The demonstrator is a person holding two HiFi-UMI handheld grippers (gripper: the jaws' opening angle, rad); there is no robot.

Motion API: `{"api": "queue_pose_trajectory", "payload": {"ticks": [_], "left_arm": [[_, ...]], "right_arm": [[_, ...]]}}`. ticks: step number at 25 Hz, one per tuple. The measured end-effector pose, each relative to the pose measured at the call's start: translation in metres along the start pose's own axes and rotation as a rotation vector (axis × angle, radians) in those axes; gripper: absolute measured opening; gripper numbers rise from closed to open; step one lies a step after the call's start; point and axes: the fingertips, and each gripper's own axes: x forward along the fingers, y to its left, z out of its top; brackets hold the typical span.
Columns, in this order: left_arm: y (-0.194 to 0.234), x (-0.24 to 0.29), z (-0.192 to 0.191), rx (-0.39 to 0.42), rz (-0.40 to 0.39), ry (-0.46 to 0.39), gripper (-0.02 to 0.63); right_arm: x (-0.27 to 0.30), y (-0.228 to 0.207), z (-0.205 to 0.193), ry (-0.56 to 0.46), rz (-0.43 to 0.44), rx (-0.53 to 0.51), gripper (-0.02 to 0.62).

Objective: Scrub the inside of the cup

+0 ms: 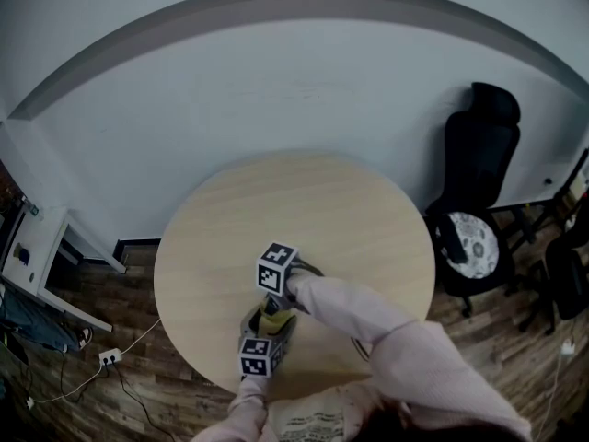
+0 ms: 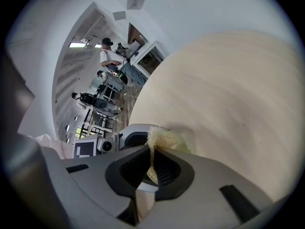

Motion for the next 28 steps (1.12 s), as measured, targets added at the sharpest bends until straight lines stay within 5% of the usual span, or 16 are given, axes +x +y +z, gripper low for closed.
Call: {"api": "queue_pose_trajectory", "payload": {"ticks": [18,28], "left_arm": [[0.004,-0.035,0.012,-0.028,0.055,-0.061,0.374],[0.006,-0.063,0.024,-0.047,0.099,-0.095,0.214]], "right_arm": [[-0.015,0.009,-0.002,-0.053,0.021,-0.045,0.026],[-0.039,0.023,-0.005,-0.242,0.113,-0.107,0.026]]}}
